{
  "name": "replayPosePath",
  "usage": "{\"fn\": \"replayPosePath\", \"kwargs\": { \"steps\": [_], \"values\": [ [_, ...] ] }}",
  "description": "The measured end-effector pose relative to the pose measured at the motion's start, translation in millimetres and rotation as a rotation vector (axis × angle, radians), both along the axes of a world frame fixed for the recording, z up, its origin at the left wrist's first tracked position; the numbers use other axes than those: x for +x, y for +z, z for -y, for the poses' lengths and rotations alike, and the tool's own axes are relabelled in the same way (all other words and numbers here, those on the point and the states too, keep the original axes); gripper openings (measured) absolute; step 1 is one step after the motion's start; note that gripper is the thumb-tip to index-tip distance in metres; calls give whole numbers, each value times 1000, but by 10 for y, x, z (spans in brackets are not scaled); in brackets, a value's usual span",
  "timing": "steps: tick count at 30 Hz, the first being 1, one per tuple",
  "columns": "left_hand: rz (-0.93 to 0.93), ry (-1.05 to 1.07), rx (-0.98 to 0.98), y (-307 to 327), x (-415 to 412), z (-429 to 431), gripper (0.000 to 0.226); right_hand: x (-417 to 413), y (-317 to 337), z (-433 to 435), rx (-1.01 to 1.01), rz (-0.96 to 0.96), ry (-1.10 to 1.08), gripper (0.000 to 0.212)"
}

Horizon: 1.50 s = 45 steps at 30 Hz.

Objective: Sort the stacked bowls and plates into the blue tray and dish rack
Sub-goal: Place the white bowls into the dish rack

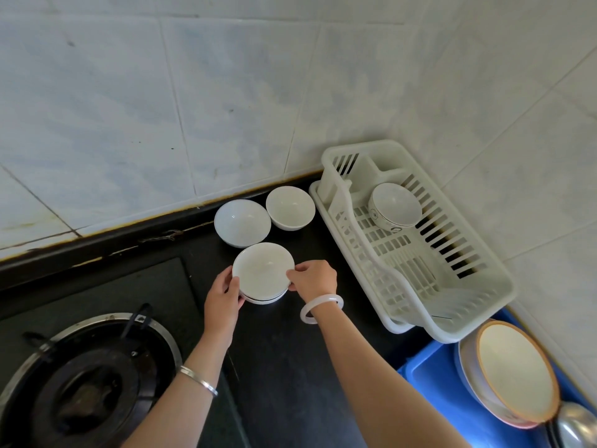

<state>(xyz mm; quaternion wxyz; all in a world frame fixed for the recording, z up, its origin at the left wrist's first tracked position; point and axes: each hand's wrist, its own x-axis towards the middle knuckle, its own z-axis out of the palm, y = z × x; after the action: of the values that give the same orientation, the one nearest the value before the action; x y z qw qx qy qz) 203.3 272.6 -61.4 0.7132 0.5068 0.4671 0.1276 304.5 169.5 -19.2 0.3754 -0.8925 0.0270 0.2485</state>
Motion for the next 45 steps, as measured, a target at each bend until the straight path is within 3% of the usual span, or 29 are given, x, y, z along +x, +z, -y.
{"fn": "replayPosePath", "kwargs": {
  "steps": [5, 9, 11, 18, 21, 30, 36, 40, 45],
  "values": [
    [-23, -4, -40, 18, 12, -48, 36, 45, -103, 39, 54, -70, 0, 10],
    [-42, -28, -119, 74, 24, -75, 38, 78, -123, 16, 170, -226, 61, 41],
    [-53, -29, -119, 107, 31, -59, 36, 96, -121, 13, 224, -287, 70, 43],
    [-55, -73, -39, 390, 159, 54, 36, 168, -2, 227, 339, -169, -24, 29],
    [10, -141, 14, 646, 313, 169, 35, 290, 245, 425, 393, -96, -40, 11],
    [113, -388, -27, 1320, 1104, 838, 36, 841, 1063, 1324, 252, 151, -74, 30],
    [92, -574, -96, 1358, 1625, 1462, 39, 1224, 1073, 2037, 216, 14, -190, 44],
    [25, -632, -127, 1223, 1952, 1789, 38, 1468, 924, 2335, 143, 25, -204, 55],
    [-50, -651, -175, 973, 2189, 2056, 40, 1674, 733, 2525, 76, 17, -217, 52]
  ]
}}
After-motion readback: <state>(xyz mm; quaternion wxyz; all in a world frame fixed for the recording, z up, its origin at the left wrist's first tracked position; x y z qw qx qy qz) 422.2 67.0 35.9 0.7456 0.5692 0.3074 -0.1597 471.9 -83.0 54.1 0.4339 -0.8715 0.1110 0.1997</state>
